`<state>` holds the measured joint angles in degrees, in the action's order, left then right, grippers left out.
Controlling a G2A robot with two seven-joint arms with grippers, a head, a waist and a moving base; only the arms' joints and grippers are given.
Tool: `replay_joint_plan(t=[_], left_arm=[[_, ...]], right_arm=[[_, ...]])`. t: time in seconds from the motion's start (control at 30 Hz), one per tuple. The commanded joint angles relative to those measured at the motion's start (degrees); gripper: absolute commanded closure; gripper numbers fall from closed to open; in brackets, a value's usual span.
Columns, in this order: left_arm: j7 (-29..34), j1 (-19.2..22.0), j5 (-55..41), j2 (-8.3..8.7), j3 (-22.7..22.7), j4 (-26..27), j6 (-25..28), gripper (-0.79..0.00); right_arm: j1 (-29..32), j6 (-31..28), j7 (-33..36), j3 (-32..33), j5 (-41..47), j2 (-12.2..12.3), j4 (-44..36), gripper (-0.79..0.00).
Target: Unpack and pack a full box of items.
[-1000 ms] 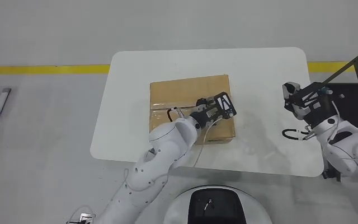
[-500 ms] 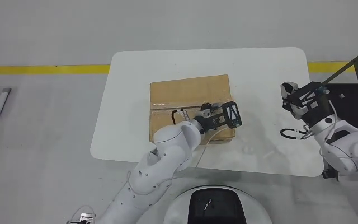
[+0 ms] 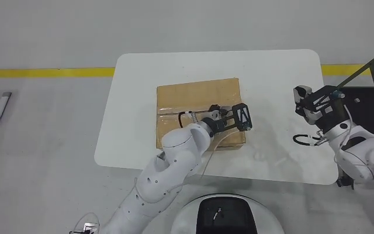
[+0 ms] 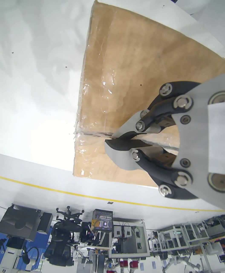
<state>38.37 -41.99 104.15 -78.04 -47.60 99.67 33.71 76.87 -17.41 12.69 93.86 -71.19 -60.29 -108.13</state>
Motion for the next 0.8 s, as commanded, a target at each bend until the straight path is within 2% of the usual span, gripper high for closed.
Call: replay_joint_plan(t=[0.0,0.13,0.3,0.47,0.67,0.77], left_arm=[[-0.18,-0.38,-0.04,-0.03,-0.58,0.39,-0.82,0.0],[-0.94,-1.44,-0.46,0.05,-3.08,1.66,-3.86,0.0],[-0.97,-3.97,-1.14,0.71,-10.29,5.01,-9.45,0.0],[1.18,-9.43,-1.67,2.17,-23.36,11.91,-13.62,0.0],[3.92,-18.02,-1.72,4.02,-40.12,19.43,-10.9,0.0],[3.69,-21.73,-2.83,4.48,-46.41,21.76,-11.23,0.0]], right_arm=[[-0.05,-0.03,-0.01,-0.08,-0.03,-0.02,0.03,0.0],[-0.11,-0.13,0.0,-0.34,-0.07,-0.06,0.11,0.0],[-0.17,-0.24,0.05,-0.65,0.06,-0.12,0.15,0.0],[-0.36,-0.46,0.08,-1.12,0.37,-0.19,0.22,0.0],[-1.1,-1.27,0.05,-2.45,0.67,-0.31,0.61,0.0],[-1.67,-1.56,0.06,-3.2,0.71,-0.38,0.81,0.0]])
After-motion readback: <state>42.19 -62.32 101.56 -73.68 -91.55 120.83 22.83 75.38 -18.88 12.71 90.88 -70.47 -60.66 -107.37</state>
